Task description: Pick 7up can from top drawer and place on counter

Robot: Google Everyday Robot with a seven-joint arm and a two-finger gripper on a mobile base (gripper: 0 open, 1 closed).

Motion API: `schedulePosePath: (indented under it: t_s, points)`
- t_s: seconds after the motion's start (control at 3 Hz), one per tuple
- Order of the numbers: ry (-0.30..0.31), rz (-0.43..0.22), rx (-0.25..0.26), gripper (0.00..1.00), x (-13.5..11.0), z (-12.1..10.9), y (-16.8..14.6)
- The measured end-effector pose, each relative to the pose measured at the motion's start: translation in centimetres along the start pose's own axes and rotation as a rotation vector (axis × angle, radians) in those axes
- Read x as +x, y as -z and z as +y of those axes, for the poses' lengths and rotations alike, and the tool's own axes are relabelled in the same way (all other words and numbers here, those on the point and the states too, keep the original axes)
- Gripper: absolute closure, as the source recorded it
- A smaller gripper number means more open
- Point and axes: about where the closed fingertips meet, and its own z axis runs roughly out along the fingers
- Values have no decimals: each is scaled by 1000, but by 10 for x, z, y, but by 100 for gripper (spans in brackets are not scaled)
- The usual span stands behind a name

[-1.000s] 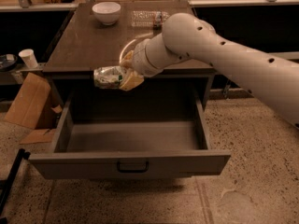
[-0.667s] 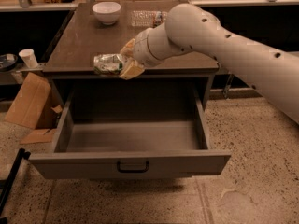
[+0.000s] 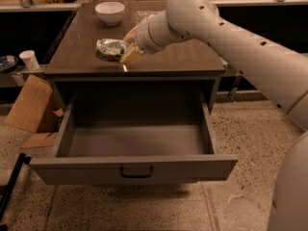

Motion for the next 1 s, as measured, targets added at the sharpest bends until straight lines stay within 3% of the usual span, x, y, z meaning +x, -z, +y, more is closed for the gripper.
schedulePosePath:
  t_s: [0.33, 0.67, 1.0]
  points:
    - [-26, -1, 1, 100, 1, -14, -11]
    - [-51, 2, -9, 81, 3, -22, -25]
    - [-69, 10, -22, 50, 6, -30, -37]
